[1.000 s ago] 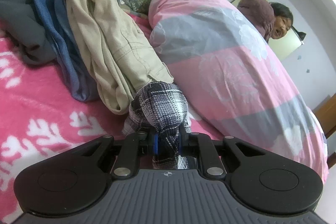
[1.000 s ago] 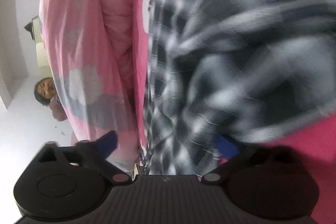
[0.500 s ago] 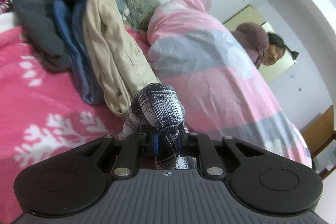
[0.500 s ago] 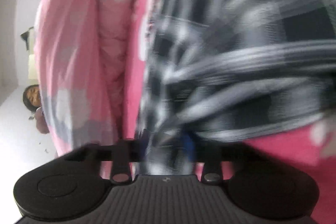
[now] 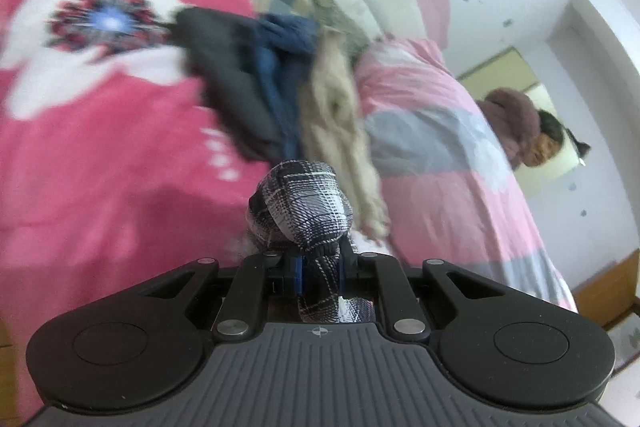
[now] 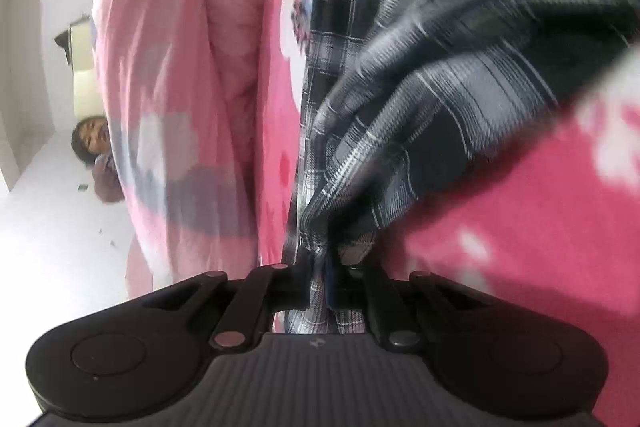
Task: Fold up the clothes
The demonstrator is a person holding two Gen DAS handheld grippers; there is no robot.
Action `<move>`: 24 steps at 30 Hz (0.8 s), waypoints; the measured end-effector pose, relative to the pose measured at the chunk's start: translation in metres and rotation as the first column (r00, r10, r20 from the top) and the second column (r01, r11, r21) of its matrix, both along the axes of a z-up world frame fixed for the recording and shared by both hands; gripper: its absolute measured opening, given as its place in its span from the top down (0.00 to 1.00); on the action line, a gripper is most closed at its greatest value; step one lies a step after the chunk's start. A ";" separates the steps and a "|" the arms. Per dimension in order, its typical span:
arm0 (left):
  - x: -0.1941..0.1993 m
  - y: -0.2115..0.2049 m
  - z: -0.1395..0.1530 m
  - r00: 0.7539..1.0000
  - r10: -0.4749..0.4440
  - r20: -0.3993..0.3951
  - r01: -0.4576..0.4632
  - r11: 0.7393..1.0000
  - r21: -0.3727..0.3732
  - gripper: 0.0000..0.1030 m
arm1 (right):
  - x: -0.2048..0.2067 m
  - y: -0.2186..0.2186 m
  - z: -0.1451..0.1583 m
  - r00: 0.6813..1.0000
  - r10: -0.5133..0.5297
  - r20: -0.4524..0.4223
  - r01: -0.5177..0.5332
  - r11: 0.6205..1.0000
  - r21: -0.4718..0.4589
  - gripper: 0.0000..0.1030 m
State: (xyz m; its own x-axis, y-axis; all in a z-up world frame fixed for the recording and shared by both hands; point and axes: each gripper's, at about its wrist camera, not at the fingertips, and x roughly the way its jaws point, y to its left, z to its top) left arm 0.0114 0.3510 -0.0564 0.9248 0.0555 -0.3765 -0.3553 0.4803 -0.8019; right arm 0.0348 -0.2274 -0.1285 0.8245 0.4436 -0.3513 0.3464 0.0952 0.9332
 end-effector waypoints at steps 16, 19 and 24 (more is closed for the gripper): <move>0.001 0.024 -0.050 0.996 -0.078 -0.049 0.079 0.997 0.017 0.74 | -0.054 -0.017 0.050 0.932 0.354 -0.079 -0.359 0.868 -0.341 0.26; -0.001 0.026 -0.049 0.994 -0.102 -0.048 0.104 0.994 0.035 0.72 | -0.059 0.012 0.096 0.873 0.484 -0.057 -0.432 0.715 -0.549 0.26; -0.013 0.030 -0.049 0.990 -0.133 -0.037 0.135 0.989 0.065 0.67 | -0.032 0.092 0.159 0.729 0.684 0.011 -0.355 0.392 -0.849 0.28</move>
